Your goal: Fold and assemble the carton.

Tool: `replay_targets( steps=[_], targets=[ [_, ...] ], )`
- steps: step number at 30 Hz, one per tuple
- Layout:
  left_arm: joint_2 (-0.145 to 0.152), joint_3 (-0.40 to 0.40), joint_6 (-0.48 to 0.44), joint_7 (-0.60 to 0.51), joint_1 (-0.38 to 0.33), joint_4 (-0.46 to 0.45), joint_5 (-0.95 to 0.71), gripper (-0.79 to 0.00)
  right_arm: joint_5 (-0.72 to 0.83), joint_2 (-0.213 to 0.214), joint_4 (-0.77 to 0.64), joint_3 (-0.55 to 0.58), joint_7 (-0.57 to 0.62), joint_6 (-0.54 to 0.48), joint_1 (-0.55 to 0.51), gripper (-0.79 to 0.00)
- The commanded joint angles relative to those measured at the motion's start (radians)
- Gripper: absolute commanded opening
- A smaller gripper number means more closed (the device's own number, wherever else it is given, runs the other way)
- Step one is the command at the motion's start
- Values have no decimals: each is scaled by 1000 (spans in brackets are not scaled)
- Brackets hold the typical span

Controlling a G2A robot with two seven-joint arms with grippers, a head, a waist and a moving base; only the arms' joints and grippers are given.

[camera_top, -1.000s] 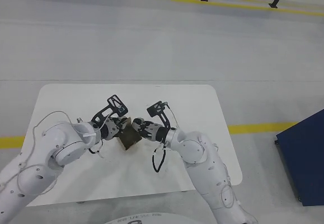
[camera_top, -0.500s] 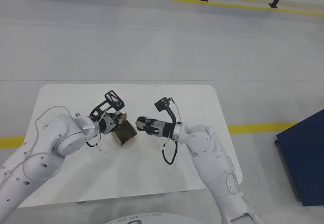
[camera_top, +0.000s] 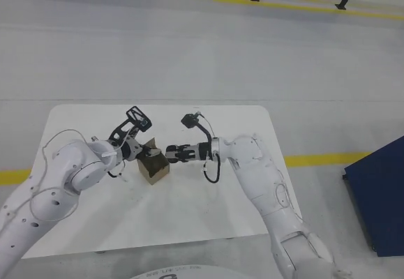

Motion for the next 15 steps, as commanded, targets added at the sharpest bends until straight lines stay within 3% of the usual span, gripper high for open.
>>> replay_targets(
  steps=[1,7,15],
  targets=[
    [5,-23,11,15,17,-16,17,0,18,0,37,-11,5,15,28,-785],
    [28,-136,30,52,97,-82,3,0,55,-4,140,-64,52,60,111,-785],
    [76,-365,42,28,288,-227,8,0,104,-31,355,-186,102,135,276,-785]
  ],
)
